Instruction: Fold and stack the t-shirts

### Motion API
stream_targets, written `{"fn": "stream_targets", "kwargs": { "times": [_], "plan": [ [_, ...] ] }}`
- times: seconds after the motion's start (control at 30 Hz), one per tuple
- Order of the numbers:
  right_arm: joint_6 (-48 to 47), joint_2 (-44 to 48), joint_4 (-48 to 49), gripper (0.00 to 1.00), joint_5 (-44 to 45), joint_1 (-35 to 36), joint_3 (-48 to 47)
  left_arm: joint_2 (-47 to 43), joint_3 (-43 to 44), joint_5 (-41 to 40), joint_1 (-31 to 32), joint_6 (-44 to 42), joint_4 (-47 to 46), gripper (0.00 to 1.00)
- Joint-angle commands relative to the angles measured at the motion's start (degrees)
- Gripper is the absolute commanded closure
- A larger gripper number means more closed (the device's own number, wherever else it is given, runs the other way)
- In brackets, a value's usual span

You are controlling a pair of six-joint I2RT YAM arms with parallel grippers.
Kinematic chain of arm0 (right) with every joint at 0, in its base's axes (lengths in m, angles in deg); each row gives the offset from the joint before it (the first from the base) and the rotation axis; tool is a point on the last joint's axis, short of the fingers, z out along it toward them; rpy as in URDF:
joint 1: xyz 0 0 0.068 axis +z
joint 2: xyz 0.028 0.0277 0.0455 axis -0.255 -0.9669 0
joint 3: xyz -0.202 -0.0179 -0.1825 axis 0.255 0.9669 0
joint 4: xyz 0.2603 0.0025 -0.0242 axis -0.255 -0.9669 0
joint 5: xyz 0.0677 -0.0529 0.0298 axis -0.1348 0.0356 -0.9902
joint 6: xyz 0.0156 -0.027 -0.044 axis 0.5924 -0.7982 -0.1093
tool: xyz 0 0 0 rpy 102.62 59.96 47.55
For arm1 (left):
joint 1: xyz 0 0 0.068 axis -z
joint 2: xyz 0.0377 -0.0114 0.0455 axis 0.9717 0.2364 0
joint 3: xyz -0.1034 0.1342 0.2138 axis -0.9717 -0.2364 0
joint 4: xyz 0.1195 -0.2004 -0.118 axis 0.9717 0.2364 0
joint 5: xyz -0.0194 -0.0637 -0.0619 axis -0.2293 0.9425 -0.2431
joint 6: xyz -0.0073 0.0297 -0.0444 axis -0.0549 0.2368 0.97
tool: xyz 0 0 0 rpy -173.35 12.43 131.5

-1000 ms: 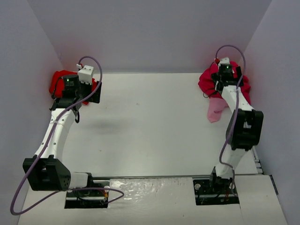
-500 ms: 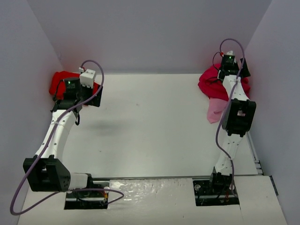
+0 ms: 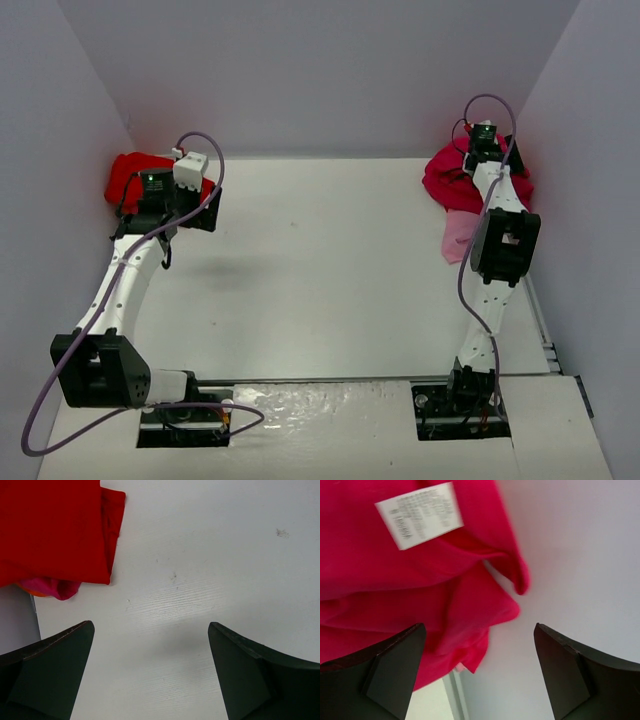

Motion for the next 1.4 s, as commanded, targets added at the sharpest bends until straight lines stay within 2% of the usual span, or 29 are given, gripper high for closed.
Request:
{"fn": "stream_targets", "kwargs": {
  "times": [0.0,0.07,0.17,0.37,0.63,1.0,1.17,1.37],
  "plan": [
    [4.12,-1.03,-8.57,0.22,-10.63,-1.5,-8.57,-1.03,1.19,-0.36,0.24,-1.06,-2.52,0.03],
    [5.98,-3.51,-13.2,0.25,-15.3,-2.4,-12.59,-0.82,1.61,-0.26,0.24,-0.84,-2.46,0.03],
    [7.38,-4.22,-14.99,0.25,-17.6,-3.04,-14.64,-0.68,1.61,0.12,0.32,-0.48,-2.68,0.03],
    [8.79,-1.91,-14.3,0.2,-17.42,-3.14,-17.61,-0.35,1.78,-0.72,0.41,-0.8,-2.72,0.03],
    [7.85,-0.67,-13.45,0.19,-18.36,-3.13,-17.9,0.24,1.34,-0.95,0.41,-1.16,-2.64,0.03],
    [1.42,-4.24,-7.29,0.14,-9.03,-4.17,-19.31,0.92,2.55,-2.35,0.41,-2.35,-1.34,0.03],
    [-0.78,-5.39,-6.85,0.11,-8.31,-4.28,-20.81,1.44,2.59,-2.97,0.41,-2.93,-0.96,0.03],
    [-1.64,-8.21,-6.53,0.11,-9.63,-5.45,-20.56,2.32,2.57,-3.86,0.41,-3.38,-0.69,0.03]
  ]
}}
